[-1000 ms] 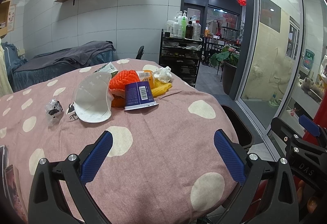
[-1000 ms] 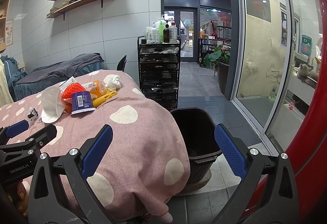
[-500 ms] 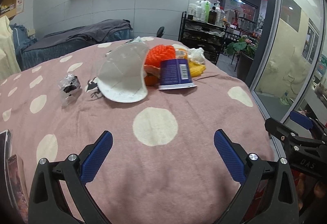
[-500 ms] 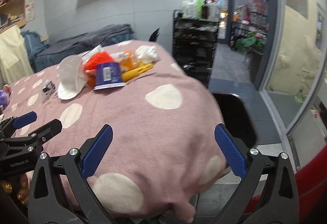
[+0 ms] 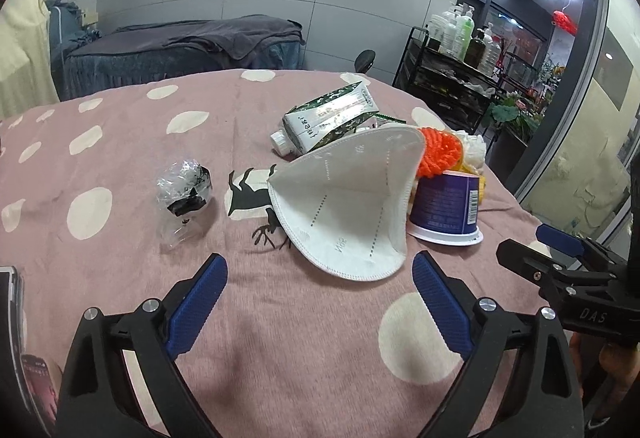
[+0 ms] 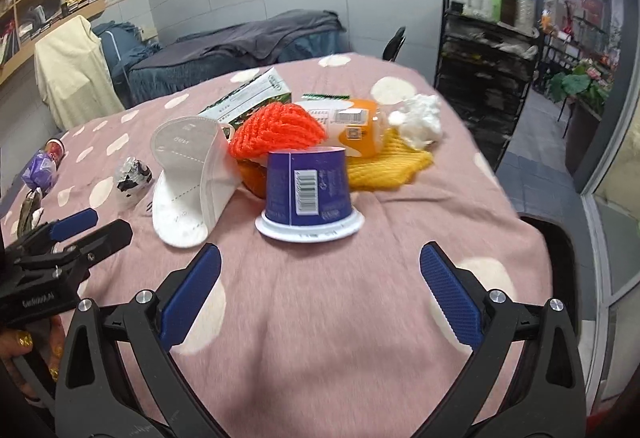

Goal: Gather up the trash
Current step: 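Grasp the blue yogurt cup with the right gripper while the left grasps the white mask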

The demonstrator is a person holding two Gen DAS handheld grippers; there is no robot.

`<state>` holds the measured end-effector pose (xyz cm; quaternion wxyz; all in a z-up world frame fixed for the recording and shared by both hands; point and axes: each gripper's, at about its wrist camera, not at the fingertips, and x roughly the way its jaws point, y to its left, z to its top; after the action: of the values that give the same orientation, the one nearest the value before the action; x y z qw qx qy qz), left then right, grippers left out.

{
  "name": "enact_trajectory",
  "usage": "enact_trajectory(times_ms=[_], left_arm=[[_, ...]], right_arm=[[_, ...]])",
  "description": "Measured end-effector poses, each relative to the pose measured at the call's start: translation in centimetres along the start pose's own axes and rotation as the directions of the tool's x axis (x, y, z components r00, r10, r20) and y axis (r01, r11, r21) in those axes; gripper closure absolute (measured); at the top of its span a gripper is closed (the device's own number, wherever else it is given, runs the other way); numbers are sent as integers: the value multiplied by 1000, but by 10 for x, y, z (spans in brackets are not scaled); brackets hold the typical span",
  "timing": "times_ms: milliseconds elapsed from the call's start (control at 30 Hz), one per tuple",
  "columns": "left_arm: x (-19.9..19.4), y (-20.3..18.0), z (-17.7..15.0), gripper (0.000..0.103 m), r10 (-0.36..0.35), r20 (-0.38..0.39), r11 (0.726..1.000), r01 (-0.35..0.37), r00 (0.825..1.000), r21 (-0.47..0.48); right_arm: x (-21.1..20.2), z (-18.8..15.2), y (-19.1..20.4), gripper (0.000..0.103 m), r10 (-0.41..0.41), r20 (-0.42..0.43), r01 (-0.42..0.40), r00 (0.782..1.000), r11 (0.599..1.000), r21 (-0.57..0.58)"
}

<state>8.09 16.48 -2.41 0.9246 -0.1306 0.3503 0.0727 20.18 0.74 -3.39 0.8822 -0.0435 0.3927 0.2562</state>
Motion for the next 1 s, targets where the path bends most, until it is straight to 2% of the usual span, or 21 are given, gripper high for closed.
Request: enact_trajectory(times_ms=[167,300,400,467,567,700,833,900,1000], left_arm=[[20,7,10,20,-30,-45,998,28,999,-55],[40,7,12,31,-57,-95,995,49,994,-86],[48,7,12,31,-60,-102,993,49,993,-111],[53,10,13,31,-62,-103,990,49,993,-131],[57,14,14,35,-84,-91,983,67,992,-170],[59,14,17,54,-95,-83,980,79,992,-181],[59,15,15,80,-133,-77,972,115,988,-204],[58,14,13,89,-145,-82,970,125,986,-207],[49,13,10,95,-138,-49,971,126,989,-202]], right_arm=[[31,25,4,5,-27,-42,26,999,1000,-16],[52,36,3,5,-31,-84,30,996,999,-12],[62,39,6,5,-40,-94,37,995,999,-25],[68,41,5,8,-46,-109,44,993,999,-24],[78,42,1,22,-39,-135,39,990,999,0],[84,40,1,31,-28,-146,30,989,999,12],[80,39,6,31,-42,-128,40,991,999,-19],[77,38,4,31,-18,-121,18,993,1000,-1],[69,35,1,31,-3,-106,5,994,1000,17]])
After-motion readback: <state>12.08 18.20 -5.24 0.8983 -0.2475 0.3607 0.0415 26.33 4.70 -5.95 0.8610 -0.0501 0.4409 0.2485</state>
